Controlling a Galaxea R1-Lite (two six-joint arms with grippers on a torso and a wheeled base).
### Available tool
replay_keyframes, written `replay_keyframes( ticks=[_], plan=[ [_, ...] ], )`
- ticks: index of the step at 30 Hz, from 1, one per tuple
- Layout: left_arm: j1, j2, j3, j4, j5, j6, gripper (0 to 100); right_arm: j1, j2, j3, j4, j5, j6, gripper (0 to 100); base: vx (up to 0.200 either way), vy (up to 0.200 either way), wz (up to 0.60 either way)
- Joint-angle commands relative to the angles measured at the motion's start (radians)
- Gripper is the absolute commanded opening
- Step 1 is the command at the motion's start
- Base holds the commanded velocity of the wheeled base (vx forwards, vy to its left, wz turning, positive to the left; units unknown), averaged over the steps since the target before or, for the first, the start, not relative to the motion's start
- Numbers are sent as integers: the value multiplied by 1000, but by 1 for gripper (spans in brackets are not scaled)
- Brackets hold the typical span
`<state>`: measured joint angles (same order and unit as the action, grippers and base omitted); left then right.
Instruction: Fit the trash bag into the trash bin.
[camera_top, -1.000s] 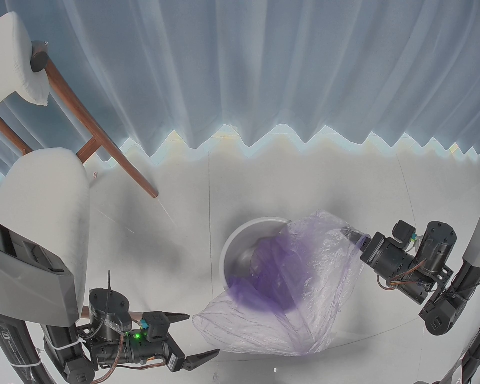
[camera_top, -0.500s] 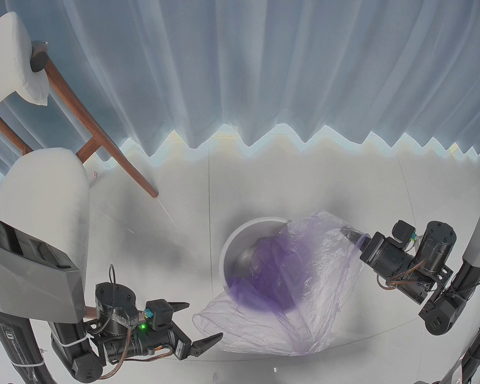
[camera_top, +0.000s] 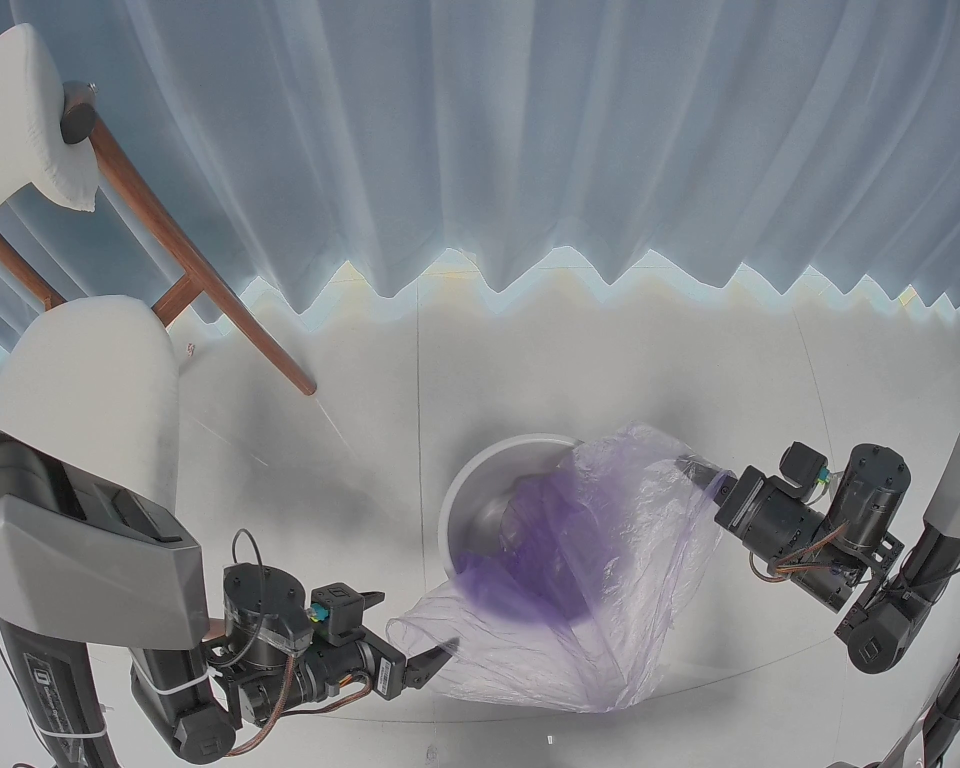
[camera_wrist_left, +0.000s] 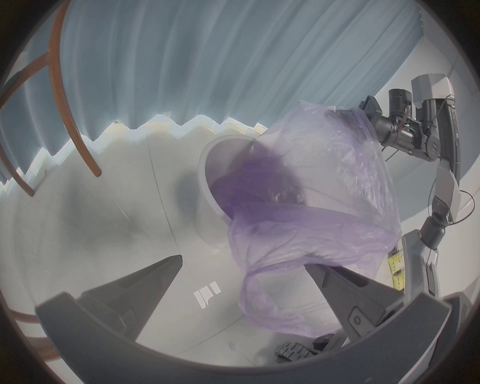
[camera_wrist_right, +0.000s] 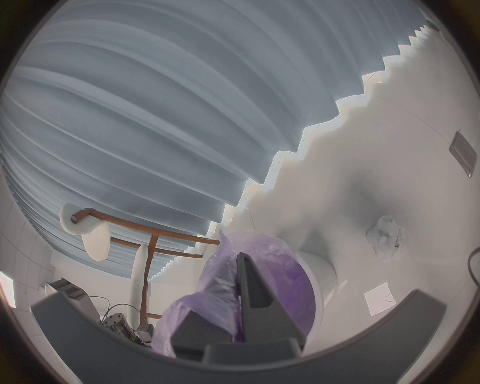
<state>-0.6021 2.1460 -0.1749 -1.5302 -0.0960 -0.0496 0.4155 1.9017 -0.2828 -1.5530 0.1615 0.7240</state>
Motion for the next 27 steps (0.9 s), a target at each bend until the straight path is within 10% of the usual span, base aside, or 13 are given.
replay_keyframes(
  ticks=[1,12,13,27],
  plan=[
    [-28,32,-26,-4,24,-19,100,8,4,-4,-15,-7,0,0,0,0,0],
    [-28,54,-52,-1,61,-99,100,8,4,5,-15,-8,5,0,0,0,0],
    [-28,54,-55,-1,62,-99,0,8,2,4,-15,-8,3,0,0,0,0],
    [-22,-31,-80,-19,7,-144,0,-23,-30,-22,42,3,14,0,0,0,0]
  ],
)
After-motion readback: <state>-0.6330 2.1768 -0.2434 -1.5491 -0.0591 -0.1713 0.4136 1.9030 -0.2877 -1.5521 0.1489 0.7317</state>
